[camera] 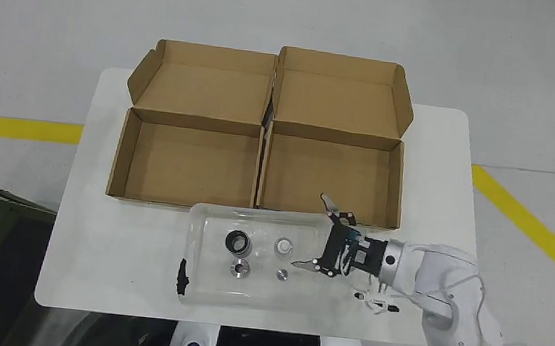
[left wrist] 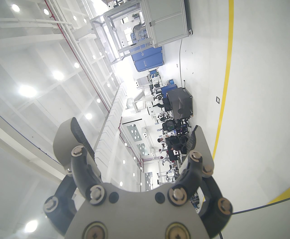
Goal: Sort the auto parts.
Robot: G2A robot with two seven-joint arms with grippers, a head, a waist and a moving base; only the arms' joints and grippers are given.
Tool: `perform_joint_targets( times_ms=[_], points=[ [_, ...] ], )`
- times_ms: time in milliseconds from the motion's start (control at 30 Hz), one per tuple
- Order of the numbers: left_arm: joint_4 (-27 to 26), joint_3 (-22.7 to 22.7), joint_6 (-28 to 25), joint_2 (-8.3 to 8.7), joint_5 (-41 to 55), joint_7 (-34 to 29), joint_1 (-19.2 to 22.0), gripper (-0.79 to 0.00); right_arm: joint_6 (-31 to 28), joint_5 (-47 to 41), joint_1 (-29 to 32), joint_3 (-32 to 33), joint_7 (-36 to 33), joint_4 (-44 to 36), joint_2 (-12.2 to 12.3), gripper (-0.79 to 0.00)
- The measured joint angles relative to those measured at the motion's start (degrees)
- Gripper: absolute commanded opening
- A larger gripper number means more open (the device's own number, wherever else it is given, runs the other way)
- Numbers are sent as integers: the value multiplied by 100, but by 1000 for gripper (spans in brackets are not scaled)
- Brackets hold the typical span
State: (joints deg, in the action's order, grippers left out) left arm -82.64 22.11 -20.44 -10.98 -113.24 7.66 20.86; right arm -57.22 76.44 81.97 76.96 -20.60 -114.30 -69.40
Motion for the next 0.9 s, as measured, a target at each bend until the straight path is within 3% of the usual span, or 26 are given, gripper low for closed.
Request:
perform_joint_targets(
  times_ms=[433,900],
  points=[
    [0,0,0,0,0,0,0,0,-78,-28,-389,-1096,-932,120,45,0],
    [0,0,0,0,0,0,0,0,270,-218,-566,-1314,-1357,247,118,0]
  ],
)
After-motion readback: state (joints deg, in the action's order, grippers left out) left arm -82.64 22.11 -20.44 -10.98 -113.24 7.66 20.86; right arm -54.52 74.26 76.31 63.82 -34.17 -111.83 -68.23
